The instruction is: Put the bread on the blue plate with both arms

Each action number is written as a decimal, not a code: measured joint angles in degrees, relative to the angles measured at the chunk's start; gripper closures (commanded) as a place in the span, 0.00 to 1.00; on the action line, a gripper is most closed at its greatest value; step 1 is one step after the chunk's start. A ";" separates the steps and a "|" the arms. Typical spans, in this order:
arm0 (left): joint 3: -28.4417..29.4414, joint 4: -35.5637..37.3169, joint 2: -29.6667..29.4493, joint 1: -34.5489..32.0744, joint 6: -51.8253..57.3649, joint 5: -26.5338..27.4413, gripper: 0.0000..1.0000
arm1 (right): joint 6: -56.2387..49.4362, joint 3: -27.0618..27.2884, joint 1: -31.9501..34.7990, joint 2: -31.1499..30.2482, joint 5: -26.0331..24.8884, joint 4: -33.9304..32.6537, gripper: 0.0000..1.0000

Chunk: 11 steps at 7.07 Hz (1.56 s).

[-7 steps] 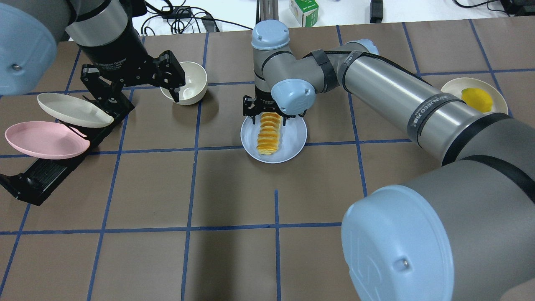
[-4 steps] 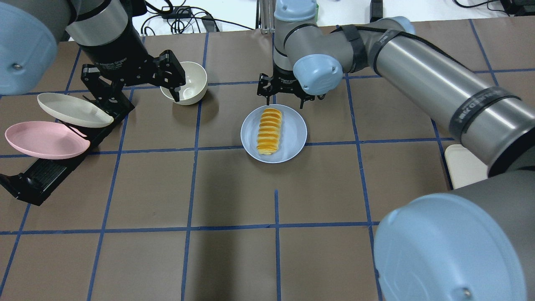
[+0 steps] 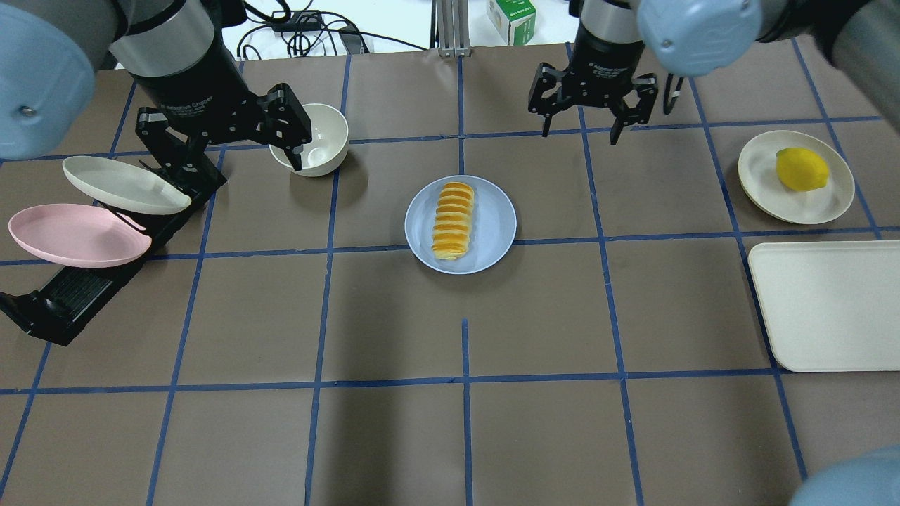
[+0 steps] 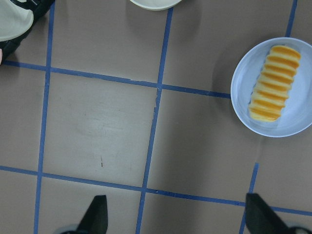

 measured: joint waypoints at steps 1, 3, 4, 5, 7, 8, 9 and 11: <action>0.15 0.02 -0.11 0.08 1.35 -0.11 0.00 | -1.68 0.03 -2.65 -3.83 -0.14 5.02 0.00; 0.83 0.02 -1.03 0.19 6.85 -0.47 0.00 | -5.51 0.08 -6.49 -10.89 -0.32 12.98 0.00; 0.88 0.01 -1.46 0.26 9.75 -0.69 0.00 | -6.18 0.27 -6.96 -13.01 -0.39 14.95 0.00; 0.94 0.02 -1.73 0.29 11.60 -0.80 0.00 | -6.34 1.30 -7.00 -14.02 -0.49 15.26 0.00; 1.05 0.07 -1.82 0.28 12.55 -0.86 0.00 | -4.75 5.68 -6.24 -15.08 -1.26 10.92 0.00; 1.07 0.08 -1.79 0.29 12.63 -0.85 0.00 | -2.75 7.09 -4.99 -15.66 -1.82 9.51 0.00; 1.08 0.08 -1.77 0.30 12.68 -0.77 0.00 | -1.30 7.75 -3.16 -15.89 -3.22 8.72 0.00; 1.07 0.09 -1.76 0.27 12.73 -0.65 0.00 | -0.80 9.00 -0.70 -16.30 -5.27 7.65 0.00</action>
